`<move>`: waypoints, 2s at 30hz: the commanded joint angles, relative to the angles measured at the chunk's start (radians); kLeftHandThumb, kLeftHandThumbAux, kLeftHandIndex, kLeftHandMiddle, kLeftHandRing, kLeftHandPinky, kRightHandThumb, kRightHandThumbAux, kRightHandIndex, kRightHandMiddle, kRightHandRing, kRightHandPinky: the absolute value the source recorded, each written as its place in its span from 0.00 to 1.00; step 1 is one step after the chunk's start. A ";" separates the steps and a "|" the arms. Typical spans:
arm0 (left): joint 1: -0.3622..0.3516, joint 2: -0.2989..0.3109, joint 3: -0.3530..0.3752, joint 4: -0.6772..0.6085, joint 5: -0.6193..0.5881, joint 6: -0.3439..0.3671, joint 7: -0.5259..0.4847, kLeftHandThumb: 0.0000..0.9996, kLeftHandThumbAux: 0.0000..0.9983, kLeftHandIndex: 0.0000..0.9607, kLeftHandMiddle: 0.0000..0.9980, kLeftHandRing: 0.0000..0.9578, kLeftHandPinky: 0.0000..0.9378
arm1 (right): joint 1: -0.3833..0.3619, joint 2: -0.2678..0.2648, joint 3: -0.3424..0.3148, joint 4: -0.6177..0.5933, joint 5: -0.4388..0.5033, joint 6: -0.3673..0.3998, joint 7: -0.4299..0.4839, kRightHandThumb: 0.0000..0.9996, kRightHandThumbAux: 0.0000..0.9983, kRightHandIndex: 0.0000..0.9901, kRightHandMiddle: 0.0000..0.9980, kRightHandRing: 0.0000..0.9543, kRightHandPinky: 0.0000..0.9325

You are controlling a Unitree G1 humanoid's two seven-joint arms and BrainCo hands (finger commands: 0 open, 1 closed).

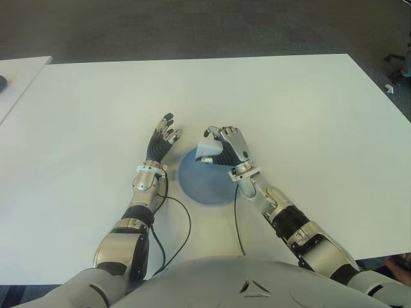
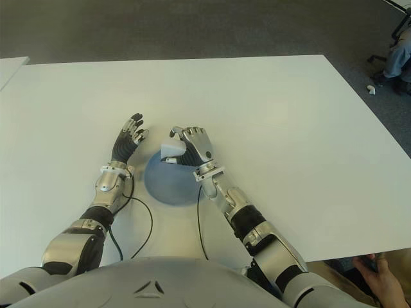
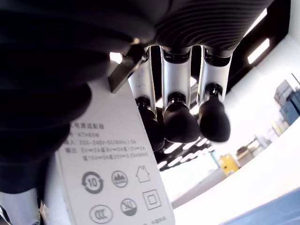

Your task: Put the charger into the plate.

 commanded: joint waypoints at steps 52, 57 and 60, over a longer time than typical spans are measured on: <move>0.070 -0.013 -0.012 0.076 0.008 0.253 -0.033 0.00 0.64 0.09 0.05 0.01 0.01 | 0.040 -0.089 -0.014 -0.073 0.025 -0.047 0.157 0.22 0.21 0.00 0.00 0.00 0.00; 0.074 -0.015 -0.009 0.077 0.004 0.249 -0.039 0.00 0.63 0.10 0.06 0.02 0.03 | 0.030 -0.043 -0.082 -0.031 0.079 -0.022 0.098 0.19 0.27 0.00 0.00 0.00 0.00; 0.072 -0.017 -0.006 0.082 0.000 0.253 -0.040 0.00 0.63 0.10 0.06 0.03 0.03 | 0.017 -0.022 -0.124 0.001 0.125 -0.033 0.083 0.18 0.31 0.00 0.00 0.00 0.00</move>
